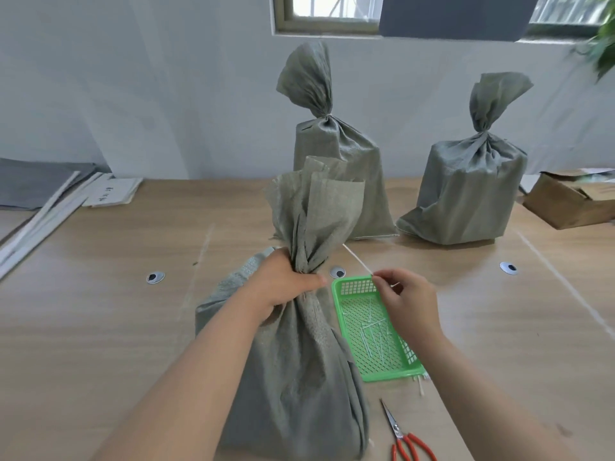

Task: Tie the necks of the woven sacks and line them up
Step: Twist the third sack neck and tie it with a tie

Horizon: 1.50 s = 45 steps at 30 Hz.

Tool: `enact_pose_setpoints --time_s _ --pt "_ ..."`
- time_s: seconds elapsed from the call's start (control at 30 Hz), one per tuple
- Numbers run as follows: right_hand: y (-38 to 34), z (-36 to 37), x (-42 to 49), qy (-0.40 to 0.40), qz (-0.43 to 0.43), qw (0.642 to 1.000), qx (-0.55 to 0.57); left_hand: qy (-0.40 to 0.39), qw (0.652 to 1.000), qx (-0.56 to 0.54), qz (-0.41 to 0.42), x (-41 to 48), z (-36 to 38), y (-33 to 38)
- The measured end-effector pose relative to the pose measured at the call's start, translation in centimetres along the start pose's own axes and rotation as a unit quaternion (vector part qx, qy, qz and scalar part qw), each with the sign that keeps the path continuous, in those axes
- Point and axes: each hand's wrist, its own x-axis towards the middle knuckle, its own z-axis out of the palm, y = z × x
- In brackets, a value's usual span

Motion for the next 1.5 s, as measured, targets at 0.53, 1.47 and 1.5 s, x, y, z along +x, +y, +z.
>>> enact_pose_setpoints --time_s 0.53,1.47,1.5 --pt "-8.1 3.6 -0.8 -0.105 -0.094 0.990 -0.025 0.006 0.997 0.016 0.074 -0.9 -1.4 -1.3" --pt "-11.4 5.2 -2.0 -0.210 -0.103 0.971 -0.051 0.053 0.938 0.312 0.139 -2.0 -6.4 -0.7" --pt "-11.3 5.3 -2.0 -0.206 -0.105 0.972 -0.047 0.055 0.944 0.298 0.133 -2.0 -6.4 -0.7"
